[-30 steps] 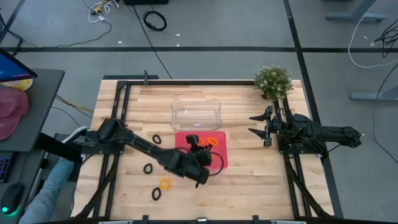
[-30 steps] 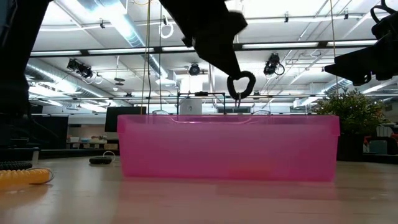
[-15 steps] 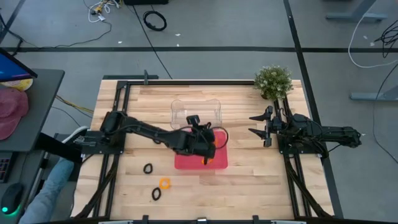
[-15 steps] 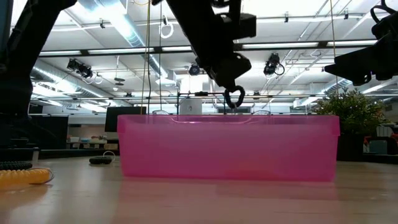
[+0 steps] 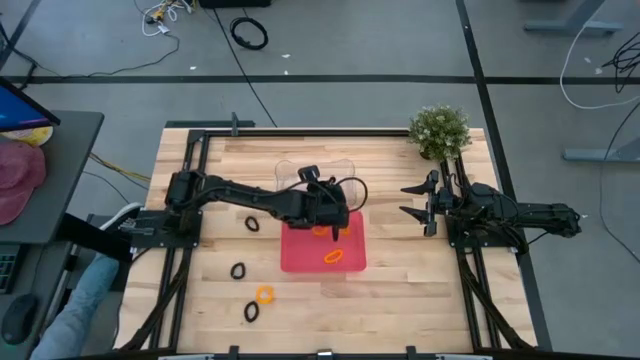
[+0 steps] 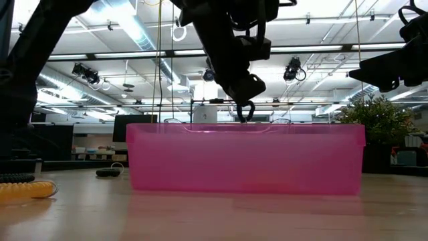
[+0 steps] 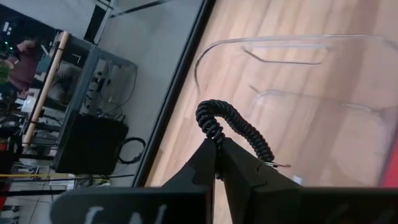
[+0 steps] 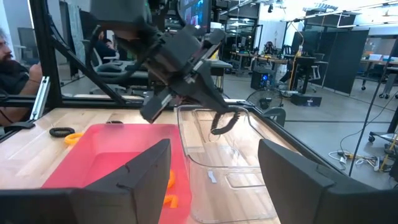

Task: Sort spring keychains
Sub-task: Put the bottom right black spring keychain into the transparent bin, then put the bottom black spring keychain into the transparent bin

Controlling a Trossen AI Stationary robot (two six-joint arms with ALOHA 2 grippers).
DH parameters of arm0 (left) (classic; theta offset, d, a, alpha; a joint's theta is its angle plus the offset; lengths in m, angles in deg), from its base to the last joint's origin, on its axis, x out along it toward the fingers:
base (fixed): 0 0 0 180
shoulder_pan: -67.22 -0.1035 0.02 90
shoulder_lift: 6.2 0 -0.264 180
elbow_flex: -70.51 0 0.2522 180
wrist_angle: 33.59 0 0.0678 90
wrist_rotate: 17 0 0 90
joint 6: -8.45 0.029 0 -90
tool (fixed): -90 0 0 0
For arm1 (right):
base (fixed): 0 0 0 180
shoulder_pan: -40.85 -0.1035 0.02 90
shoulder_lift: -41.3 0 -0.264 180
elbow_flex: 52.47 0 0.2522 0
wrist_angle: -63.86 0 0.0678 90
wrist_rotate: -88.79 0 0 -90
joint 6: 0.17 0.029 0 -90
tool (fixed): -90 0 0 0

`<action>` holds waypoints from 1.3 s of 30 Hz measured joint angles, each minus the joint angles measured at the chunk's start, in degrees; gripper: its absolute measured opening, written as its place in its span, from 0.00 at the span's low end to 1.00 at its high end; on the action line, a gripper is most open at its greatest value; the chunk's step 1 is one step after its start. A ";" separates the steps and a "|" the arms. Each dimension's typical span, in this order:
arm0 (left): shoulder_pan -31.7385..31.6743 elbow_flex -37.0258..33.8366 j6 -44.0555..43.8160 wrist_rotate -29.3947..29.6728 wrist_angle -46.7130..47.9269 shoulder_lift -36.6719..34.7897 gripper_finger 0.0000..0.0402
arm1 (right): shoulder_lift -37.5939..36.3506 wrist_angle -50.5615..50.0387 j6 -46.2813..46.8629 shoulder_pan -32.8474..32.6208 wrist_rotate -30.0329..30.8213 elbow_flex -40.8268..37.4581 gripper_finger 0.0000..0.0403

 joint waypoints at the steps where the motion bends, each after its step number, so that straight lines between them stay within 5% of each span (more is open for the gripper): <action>1: -0.39 0.00 0.24 0.00 -0.18 0.00 0.05 | 0.00 0.00 -0.01 -0.01 0.02 0.00 0.61; 20: -3.51 0.20 5.72 -2.43 -4.70 0.00 0.08 | 0.00 -0.01 -0.01 -0.01 0.01 0.00 0.61; 32: -2.92 2.47 5.27 -7.28 -4.68 -0.02 0.43 | 0.00 -0.01 -0.01 0.01 0.01 0.00 0.61; 39: -2.96 2.47 5.21 -7.13 -4.71 -0.02 0.53 | 0.00 0.00 -0.01 0.00 0.00 0.00 0.61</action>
